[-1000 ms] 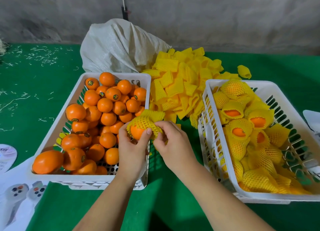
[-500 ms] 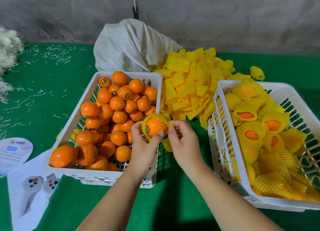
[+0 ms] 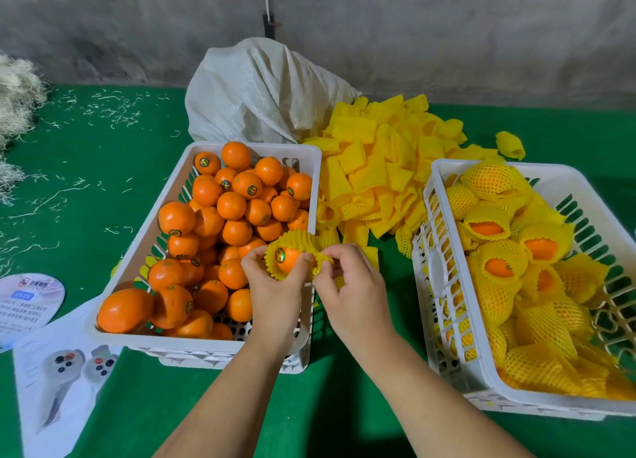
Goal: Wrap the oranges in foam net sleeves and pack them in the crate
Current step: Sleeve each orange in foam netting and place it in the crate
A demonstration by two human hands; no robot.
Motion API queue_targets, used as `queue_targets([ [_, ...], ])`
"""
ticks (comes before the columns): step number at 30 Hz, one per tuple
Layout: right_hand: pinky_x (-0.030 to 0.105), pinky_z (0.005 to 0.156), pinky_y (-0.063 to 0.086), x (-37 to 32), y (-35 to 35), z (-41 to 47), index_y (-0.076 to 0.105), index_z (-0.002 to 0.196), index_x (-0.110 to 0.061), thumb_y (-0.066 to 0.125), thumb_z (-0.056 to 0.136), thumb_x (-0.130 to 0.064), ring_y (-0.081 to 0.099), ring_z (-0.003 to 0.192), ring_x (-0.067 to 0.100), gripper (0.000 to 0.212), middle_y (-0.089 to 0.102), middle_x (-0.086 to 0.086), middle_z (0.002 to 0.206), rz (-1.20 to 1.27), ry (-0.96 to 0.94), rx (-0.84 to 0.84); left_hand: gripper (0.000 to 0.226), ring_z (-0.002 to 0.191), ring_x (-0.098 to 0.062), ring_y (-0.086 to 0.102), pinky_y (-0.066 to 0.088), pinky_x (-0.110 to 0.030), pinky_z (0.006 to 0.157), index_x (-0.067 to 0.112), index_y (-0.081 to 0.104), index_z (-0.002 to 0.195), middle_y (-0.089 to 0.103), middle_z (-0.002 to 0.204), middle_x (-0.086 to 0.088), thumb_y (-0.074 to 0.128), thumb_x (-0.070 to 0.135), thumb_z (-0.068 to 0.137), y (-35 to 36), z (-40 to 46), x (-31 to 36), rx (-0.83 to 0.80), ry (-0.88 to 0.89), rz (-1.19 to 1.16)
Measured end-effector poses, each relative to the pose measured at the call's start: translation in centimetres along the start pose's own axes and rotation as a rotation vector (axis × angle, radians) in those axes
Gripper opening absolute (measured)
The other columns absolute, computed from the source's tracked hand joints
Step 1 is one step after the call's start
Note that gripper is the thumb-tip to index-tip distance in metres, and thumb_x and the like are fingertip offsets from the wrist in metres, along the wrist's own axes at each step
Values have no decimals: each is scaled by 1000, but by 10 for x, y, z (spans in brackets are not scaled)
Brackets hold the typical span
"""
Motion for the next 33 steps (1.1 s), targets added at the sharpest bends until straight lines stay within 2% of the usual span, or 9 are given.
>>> queue_targets([
  [6, 19, 83, 54, 13, 12, -2, 48, 138, -30, 63, 89, -35, 54, 109, 6, 51, 45, -19, 117, 162, 234, -195, 56, 104, -22, 72, 60, -32, 86, 25, 48, 140, 72, 114, -1, 73, 2, 96, 7, -1, 1, -143, 24, -23],
  [9, 21, 94, 55, 18, 27, -4, 36, 146, -49, 66, 82, -58, 55, 122, -4, 71, 45, -19, 141, 606, 597, -284, 61, 107, -18, 72, 60, -28, 83, 33, 50, 138, 71, 119, 5, 77, 9, 89, 3, -1, 4, -117, 61, -33],
  [12, 46, 109, 51, 23, 38, -8, 52, 137, -47, 68, 90, -62, 64, 125, 16, 52, 62, -6, 139, 901, 932, -287, 65, 109, -19, 72, 61, -29, 81, 33, 50, 142, 70, 125, 4, 75, 9, 86, 6, -4, 5, -195, 112, -31],
  [14, 45, 102, 56, 25, 36, -4, 63, 123, -39, 67, 97, -48, 72, 112, 18, 28, 73, -1, 123, 939, 1011, -244, 69, 118, -30, 69, 61, -44, 90, 29, 49, 146, 67, 133, -4, 75, 8, 86, 11, -6, 2, -287, 130, -39],
  [17, 47, 95, 60, 31, 28, 1, 68, 123, -28, 60, 102, -42, 75, 102, 25, 26, 77, 7, 111, 907, 1112, -152, 79, 121, -29, 66, 59, -54, 94, 33, 47, 149, 63, 137, 0, 84, 22, 80, 14, -5, 0, -343, 192, 108],
  [22, 50, 97, 58, 37, 22, 2, 61, 132, -36, 76, 91, -46, 71, 112, 25, 44, 71, 3, 125, 886, 1028, -76, 81, 142, 4, 33, 35, -31, 108, 48, 28, 161, 38, 151, 38, 67, 54, 90, 25, -10, 1, -415, 349, 485],
  [27, 45, 92, 61, 51, 2, 13, 67, 125, -31, 84, 87, -25, 75, 107, 20, 42, 77, -3, 116, 864, 921, -54, 86, 155, -3, 17, 24, -45, 122, 54, 16, 163, 24, 165, 33, 62, 56, 90, 35, -16, -7, -616, 226, 440],
  [31, 49, 79, 64, 96, -62, 48, 60, 128, -35, 86, 85, -30, 77, 95, 19, 51, 75, -9, 115, 931, 1005, 242, 65, 147, -8, 26, 36, -43, 112, 68, 25, 149, 26, 148, 44, 61, 65, 95, 26, -9, -10, -467, 202, 540],
  [33, 46, 82, 62, 118, -110, 71, 58, 128, -37, 87, 84, -31, 76, 98, 16, 53, 72, -10, 113, 828, 924, 401, 56, 143, -13, 31, 40, -48, 112, 58, 34, 148, 34, 144, 29, 62, 57, 99, 19, -2, -19, -370, 138, 547],
])
Point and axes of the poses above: each hand's wrist, its own z-axis towards the middle knuckle, its own y-axis out of the palm, x = y × z, the point moved 7 cm from there along z, towards the middle knuckle
